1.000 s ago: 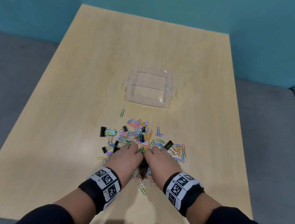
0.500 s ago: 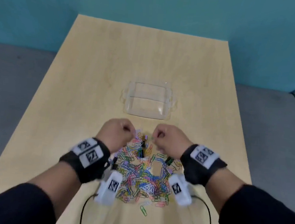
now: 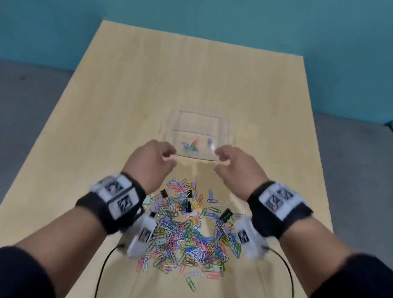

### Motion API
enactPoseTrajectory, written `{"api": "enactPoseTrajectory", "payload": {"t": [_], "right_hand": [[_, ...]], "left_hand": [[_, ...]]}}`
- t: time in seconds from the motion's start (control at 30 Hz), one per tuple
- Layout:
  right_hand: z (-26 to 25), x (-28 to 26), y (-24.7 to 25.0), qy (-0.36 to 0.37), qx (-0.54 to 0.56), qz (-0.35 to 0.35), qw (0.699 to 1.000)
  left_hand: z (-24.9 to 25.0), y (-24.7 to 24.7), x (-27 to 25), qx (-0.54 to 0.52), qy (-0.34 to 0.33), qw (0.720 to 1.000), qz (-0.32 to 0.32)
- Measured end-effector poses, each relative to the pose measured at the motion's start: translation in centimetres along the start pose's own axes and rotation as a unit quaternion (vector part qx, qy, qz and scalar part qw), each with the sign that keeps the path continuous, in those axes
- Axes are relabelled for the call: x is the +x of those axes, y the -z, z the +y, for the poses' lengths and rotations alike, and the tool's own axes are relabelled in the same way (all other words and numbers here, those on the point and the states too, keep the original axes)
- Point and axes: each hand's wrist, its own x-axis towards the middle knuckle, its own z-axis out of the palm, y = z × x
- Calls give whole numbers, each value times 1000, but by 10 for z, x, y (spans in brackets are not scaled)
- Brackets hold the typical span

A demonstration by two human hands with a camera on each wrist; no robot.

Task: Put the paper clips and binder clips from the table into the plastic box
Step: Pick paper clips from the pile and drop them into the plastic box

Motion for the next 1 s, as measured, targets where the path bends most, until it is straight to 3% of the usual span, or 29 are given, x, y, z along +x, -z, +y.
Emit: {"api": "enactPoseTrajectory", "payload": {"t": [0.07,0.2,0.3,0.47,0.6,0.7,1.0], "right_hand": [[12,-43,-20,34,-37,-53,997],[35,-122,-64,54,-108,-228,966],[42,-149,-88,80,-138,-276,948],[33,-141,-109,130,-153,-161,966],[30,-143,-110,80,-155,-60,983],[29,-144,-117,48,-167,-62,983],[20,-111,-123,78,-201,-51,975]], "left_hand": [[-10,-14,-48,31,-31,998,-52],[-32,-52,-129,78,-85,969,-220],[-38,-77,-154,133,-119,954,-241],[-33,-94,-152,188,-135,963,-139],[-25,-89,-150,209,-122,965,-96],[-24,-95,-145,238,-117,957,-122],[-22,-100,-116,271,-114,948,-125]]}}
